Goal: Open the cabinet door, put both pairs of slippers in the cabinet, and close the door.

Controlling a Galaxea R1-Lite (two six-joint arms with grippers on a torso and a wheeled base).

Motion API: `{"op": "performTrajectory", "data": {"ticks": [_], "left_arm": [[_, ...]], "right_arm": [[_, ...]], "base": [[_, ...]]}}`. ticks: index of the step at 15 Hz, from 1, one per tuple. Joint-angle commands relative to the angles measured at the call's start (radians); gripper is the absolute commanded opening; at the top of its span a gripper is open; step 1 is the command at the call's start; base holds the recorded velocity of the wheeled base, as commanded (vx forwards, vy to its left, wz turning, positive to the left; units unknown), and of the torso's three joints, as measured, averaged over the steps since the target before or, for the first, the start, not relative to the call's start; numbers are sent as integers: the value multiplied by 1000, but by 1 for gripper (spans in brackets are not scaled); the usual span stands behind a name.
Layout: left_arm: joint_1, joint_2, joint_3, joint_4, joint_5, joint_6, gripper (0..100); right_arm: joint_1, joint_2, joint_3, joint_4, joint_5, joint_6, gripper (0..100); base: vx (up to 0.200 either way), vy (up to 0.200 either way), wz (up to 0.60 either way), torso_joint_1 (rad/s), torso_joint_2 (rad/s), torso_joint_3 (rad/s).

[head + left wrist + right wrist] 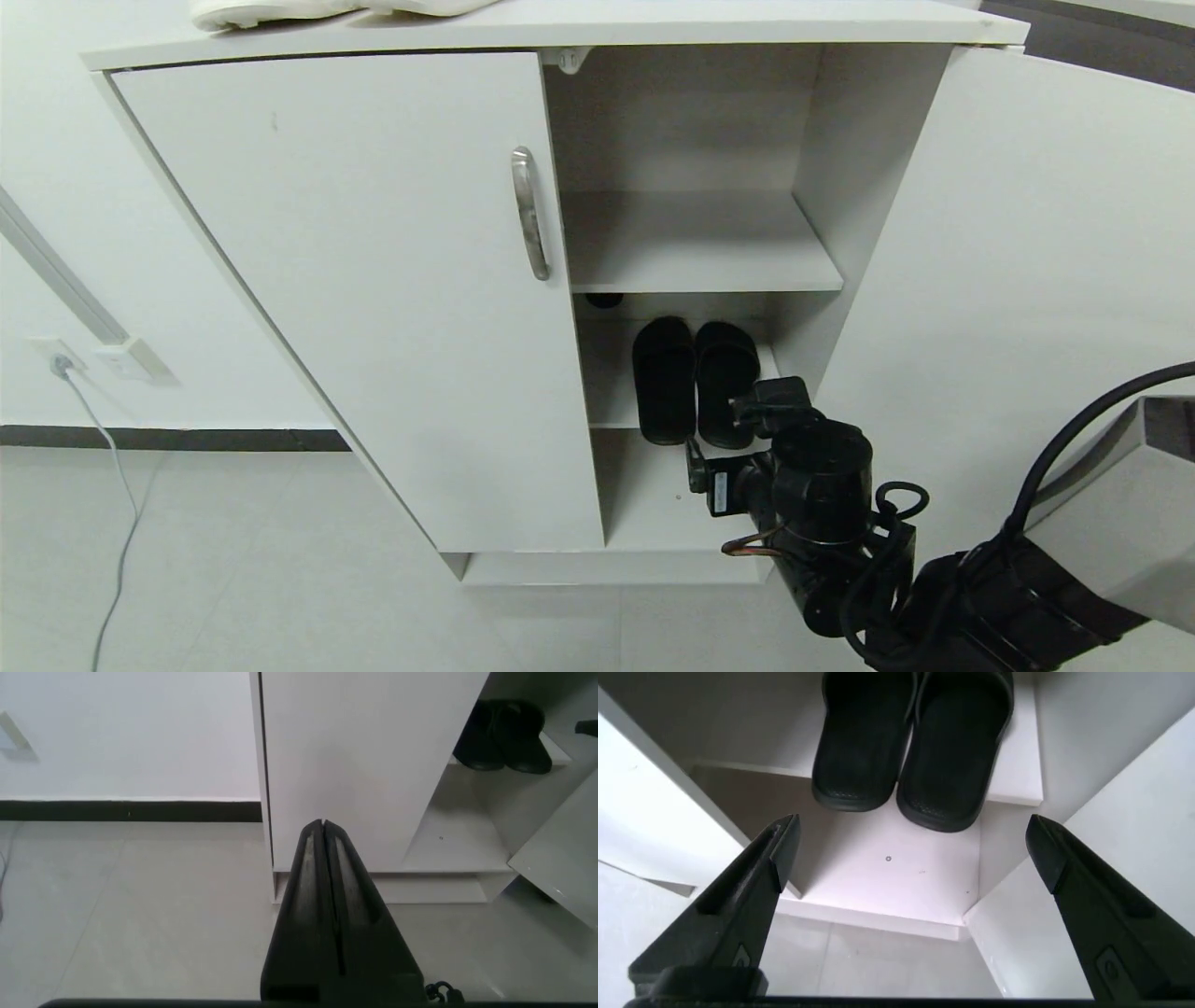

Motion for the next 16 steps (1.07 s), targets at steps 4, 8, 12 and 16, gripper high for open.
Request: {"op": "performTrajectory", "data": {"ticks": [4, 8, 12, 16], "left_arm": [[-1, 1, 0, 0, 1, 0, 0], [1, 1, 0, 0, -1, 0, 0], [1, 1, 0, 0, -1, 0, 0], [-1, 1, 0, 0, -1, 1, 0]], "right_arm": [[4, 7, 4, -5, 0, -1, 100], [4, 7, 7, -6, -1, -2, 100], [4, 8, 13, -6, -1, -2, 100], [7, 8, 14, -13, -1, -4, 100]], "base": [[0, 0, 0, 0, 0, 0], [0, 0, 0, 1, 1, 26], [0, 0, 0, 1, 5, 170], [0, 0, 0, 0, 2, 197]]}}
